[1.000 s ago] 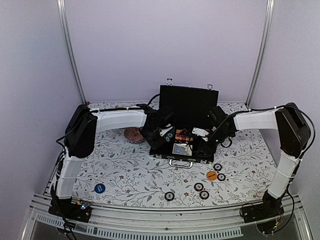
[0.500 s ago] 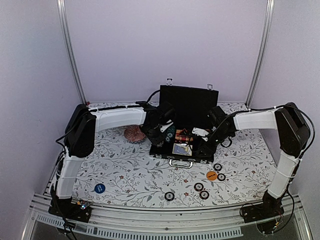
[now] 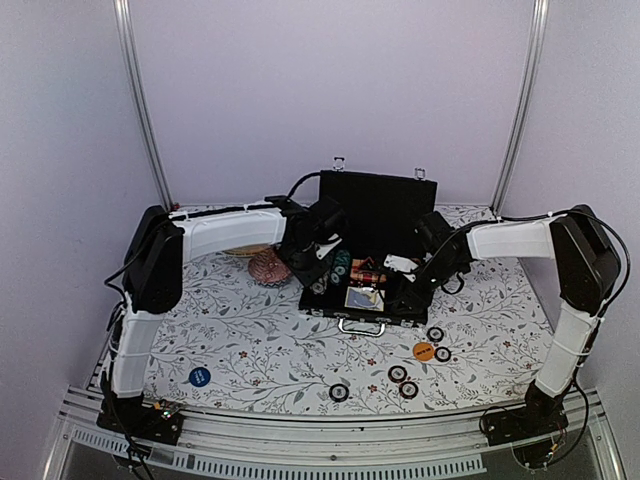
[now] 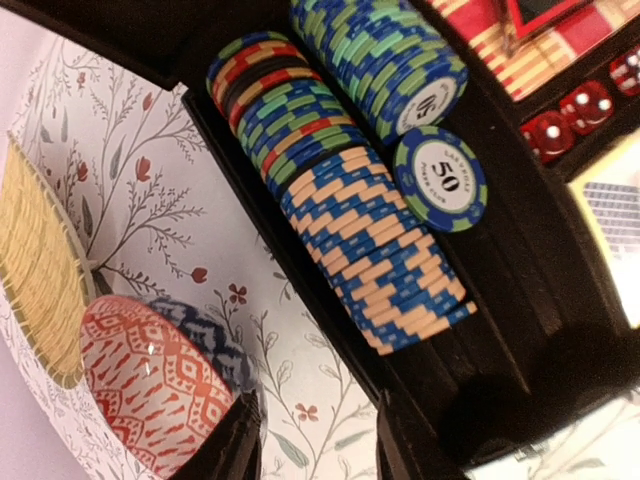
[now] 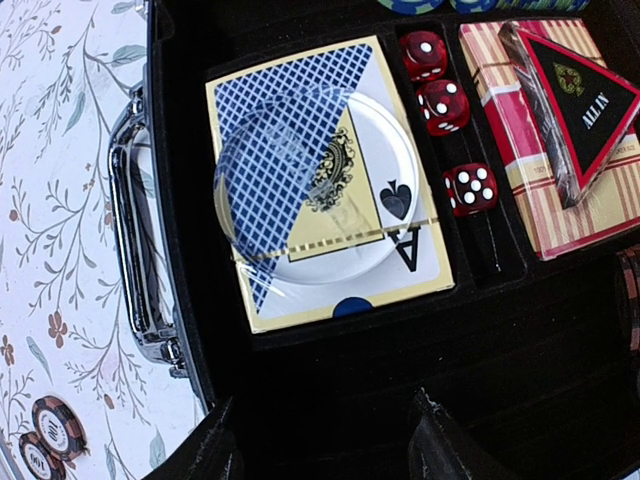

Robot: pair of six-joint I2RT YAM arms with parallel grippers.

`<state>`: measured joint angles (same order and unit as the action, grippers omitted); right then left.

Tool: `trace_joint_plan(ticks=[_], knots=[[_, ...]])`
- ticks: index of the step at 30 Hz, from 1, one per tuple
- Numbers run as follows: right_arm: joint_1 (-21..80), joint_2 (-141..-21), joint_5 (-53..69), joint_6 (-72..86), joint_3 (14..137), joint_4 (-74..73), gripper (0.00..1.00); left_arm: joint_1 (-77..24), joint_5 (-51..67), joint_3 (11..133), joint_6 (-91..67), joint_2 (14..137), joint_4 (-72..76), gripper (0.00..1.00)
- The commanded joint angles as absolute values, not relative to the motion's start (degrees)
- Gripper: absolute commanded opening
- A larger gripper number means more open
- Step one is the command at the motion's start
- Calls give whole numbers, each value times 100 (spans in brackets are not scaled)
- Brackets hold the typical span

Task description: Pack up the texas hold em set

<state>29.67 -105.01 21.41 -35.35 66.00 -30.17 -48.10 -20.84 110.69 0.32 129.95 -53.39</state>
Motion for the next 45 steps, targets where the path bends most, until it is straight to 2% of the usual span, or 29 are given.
trace_joint_plan(ticks=[1,9,14,19,26,45], knots=[[2985,-10202,2164,-3564,6714,-3474,57,-4935,-1899,10865,-288,11988,-5342,43],[2980,-9319,2263,-3676,6569,-3967,57,-4931,-1323,9134,-884,10548,-3728,60],[3107,-8716,2779,-3932,6046,-4328,54,-4947,-727,7995,-1142,9890,-2652,61],[3686,-8419,2361,-4123,5401,-4437,48,-5138,-148,7287,-1081,9556,-2231,60],[4357,-8333,2190,-4054,5142,-4256,46,-5357,-151,6902,-1370,9687,-2291,58],[5306,-9488,1296,-3810,5504,-3792,55,-5361,-615,6820,-1644,9687,-2215,59]])
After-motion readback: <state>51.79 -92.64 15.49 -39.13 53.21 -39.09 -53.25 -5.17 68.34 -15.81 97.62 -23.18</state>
